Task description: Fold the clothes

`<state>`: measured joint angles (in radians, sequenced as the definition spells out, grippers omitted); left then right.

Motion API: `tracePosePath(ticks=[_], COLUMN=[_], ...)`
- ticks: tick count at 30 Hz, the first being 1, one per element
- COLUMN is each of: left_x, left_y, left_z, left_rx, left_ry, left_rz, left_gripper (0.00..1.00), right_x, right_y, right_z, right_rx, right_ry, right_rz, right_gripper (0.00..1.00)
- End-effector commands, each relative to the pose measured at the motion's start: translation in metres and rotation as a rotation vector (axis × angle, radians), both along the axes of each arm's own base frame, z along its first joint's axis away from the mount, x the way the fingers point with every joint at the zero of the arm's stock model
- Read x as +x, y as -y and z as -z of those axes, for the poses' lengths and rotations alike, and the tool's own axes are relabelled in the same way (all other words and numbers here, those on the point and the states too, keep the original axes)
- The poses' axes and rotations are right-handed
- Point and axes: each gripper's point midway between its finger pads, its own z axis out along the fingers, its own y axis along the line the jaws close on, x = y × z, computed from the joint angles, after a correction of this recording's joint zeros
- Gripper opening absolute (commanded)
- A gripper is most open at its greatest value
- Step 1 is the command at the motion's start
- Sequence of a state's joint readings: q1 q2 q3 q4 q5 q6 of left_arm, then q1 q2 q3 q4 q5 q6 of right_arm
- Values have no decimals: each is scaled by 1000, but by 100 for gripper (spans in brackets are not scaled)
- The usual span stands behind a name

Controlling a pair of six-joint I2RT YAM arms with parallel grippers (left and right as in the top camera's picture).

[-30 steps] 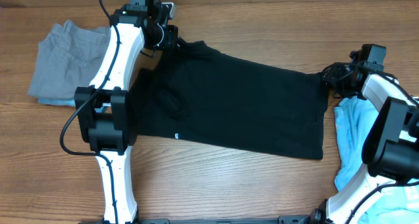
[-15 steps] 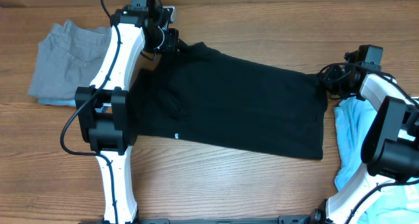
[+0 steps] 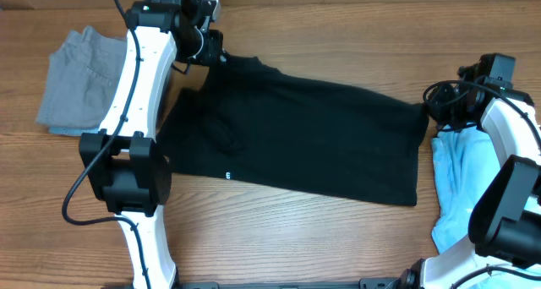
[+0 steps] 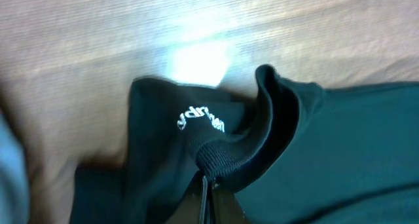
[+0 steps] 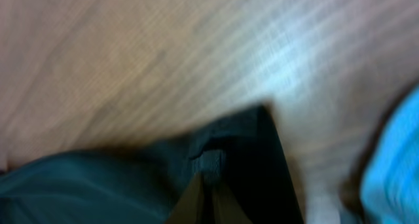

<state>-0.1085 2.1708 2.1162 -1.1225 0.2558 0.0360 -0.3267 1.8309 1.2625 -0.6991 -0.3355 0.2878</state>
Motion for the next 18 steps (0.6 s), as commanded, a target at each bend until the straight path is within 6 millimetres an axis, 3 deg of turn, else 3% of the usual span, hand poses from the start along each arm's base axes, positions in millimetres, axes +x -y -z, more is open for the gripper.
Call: tracePosePath(ticks=[1, 5, 10, 18], left_x=[-12, -34, -66, -95], left_y=[-19, -36, -51, -74], left_z=[-6, 4, 10, 12], left_rx=[84, 169, 200, 205], left_ry=[-25, -120, -271, -409], left_rz=[-9, -37, -113, -193], left_gripper=[4, 4, 4, 4], right_x=[-9, -24, -53, -86], right_y=[2, 6, -4, -1], right_z=[-3, 4, 10, 15], right_rx=[-10, -20, 22, -17], right_ry=[-35, -119, -243, -387], right_rz=[18, 68, 74, 80], right_gripper=[4, 4, 4, 4])
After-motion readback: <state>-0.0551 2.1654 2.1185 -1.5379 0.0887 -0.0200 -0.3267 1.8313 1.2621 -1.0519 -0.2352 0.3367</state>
